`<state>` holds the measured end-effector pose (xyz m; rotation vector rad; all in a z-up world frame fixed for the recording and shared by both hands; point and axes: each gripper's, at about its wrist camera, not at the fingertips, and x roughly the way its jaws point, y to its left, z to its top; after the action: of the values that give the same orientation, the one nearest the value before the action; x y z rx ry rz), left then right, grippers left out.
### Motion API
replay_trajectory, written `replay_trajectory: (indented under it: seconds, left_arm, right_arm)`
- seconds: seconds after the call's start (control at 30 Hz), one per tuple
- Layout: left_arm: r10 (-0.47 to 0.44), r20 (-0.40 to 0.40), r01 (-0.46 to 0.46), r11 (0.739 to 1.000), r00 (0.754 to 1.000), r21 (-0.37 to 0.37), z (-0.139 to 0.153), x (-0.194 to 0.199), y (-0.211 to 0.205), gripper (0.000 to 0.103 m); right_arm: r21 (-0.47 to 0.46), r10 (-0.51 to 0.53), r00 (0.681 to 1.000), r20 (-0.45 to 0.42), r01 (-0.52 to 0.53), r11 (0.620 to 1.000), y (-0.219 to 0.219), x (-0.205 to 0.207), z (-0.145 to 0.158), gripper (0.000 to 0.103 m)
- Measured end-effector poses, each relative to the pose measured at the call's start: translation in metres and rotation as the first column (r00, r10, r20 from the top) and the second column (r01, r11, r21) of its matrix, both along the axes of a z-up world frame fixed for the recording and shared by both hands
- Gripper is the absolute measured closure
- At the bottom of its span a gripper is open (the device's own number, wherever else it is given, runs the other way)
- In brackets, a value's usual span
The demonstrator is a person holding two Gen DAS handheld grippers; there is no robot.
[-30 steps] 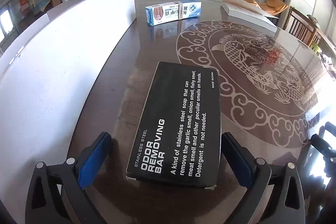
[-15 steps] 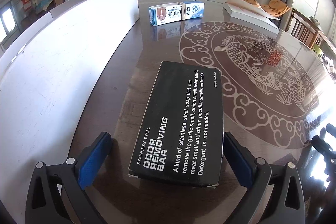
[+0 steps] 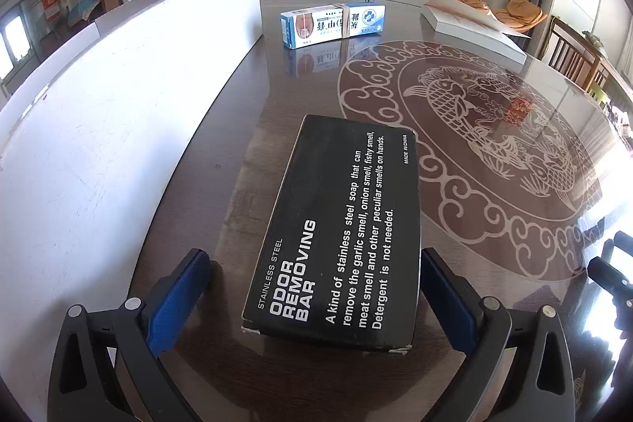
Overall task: Organize objects
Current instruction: 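Lower the left gripper around the black odor removing bar box, then grasp the blue-and-white ointment box with the right gripper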
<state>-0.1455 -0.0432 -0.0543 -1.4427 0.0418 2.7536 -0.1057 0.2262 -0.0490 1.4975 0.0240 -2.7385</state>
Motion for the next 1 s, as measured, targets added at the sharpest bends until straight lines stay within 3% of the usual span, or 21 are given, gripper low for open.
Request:
replay_trajectory:
  seconds: [0.1,0.17,0.23,0.3,0.37,0.5,0.57,0.7,0.73,0.83,0.87,0.93,0.97,1.0]
  left_arm:
    - [-0.001,0.000,0.001,1.000,1.000,0.001,0.000,0.000,0.000,0.000]
    - [-0.001,0.000,0.001,1.000,1.000,0.003,0.000,0.000,0.000,0.000]
    - [0.000,0.000,0.000,1.000,1.000,0.003,0.000,0.000,0.000,0.000]
    - [0.000,0.000,0.000,1.000,1.000,0.003,0.000,0.000,-0.001,0.000]
    - [0.000,0.000,0.000,1.000,1.000,0.003,0.000,0.000,-0.001,0.000]
    - [0.000,0.000,0.000,1.000,1.000,0.003,-0.001,0.001,-0.001,0.000]
    - [-0.002,0.000,0.002,1.000,1.000,0.007,-0.001,0.000,-0.002,0.000]
    - [-0.004,0.000,0.004,1.000,1.000,0.008,-0.002,0.000,-0.003,0.000]
    - [-0.004,0.000,0.004,1.000,1.000,0.008,-0.002,-0.001,-0.003,0.000]
    - [-0.005,0.000,0.005,1.000,1.000,0.008,-0.002,-0.001,-0.003,0.000]
    - [-0.005,0.001,0.005,1.000,1.000,0.008,-0.002,-0.001,-0.003,0.000]
    - [-0.005,0.000,0.005,1.000,1.000,0.008,-0.002,-0.001,-0.003,0.000]
    - [-0.006,0.000,0.006,1.000,1.000,0.008,-0.002,0.000,-0.003,0.000]
    - [-0.006,0.000,0.006,1.000,1.000,0.007,-0.002,0.000,-0.003,0.000]
  right_arm:
    - [0.001,0.100,0.994,-0.054,-0.100,0.995,-0.005,-0.025,0.019,0.000]
    - [0.093,0.212,0.971,-0.113,-0.202,0.975,-0.022,-0.057,0.040,0.000]
    - [0.240,0.346,0.929,-0.131,-0.308,0.920,-0.048,-0.097,0.056,0.000]
    - [0.384,0.496,0.863,-0.096,-0.428,0.818,-0.079,-0.139,0.063,0.000]
    - [0.495,0.637,0.770,-0.033,-0.541,0.680,-0.113,-0.172,0.064,0.000]
    - [0.606,0.790,0.594,0.148,-0.686,0.403,-0.188,-0.218,0.043,0.005]
    - [0.603,0.825,0.526,0.208,-0.732,0.315,-0.221,-0.237,0.032,0.011]
    - [0.631,0.855,0.421,0.302,-0.760,0.151,-0.267,-0.274,0.013,0.011]
    - [0.617,0.854,0.401,0.331,-0.777,0.126,-0.274,-0.283,0.009,0.011]
    - [0.483,0.819,0.372,0.437,-0.865,0.135,-0.287,-0.313,-0.008,0.015]
    - [0.433,0.820,0.366,0.440,-0.886,0.163,-0.287,-0.321,-0.006,0.026]
    - [0.348,0.792,0.408,0.454,-0.900,0.265,-0.283,-0.340,-0.001,0.059]
    - [0.323,0.780,0.433,0.452,-0.894,0.310,-0.279,-0.345,0.002,0.071]
    - [0.297,0.773,0.445,0.452,-0.892,0.340,-0.273,-0.346,0.004,0.075]
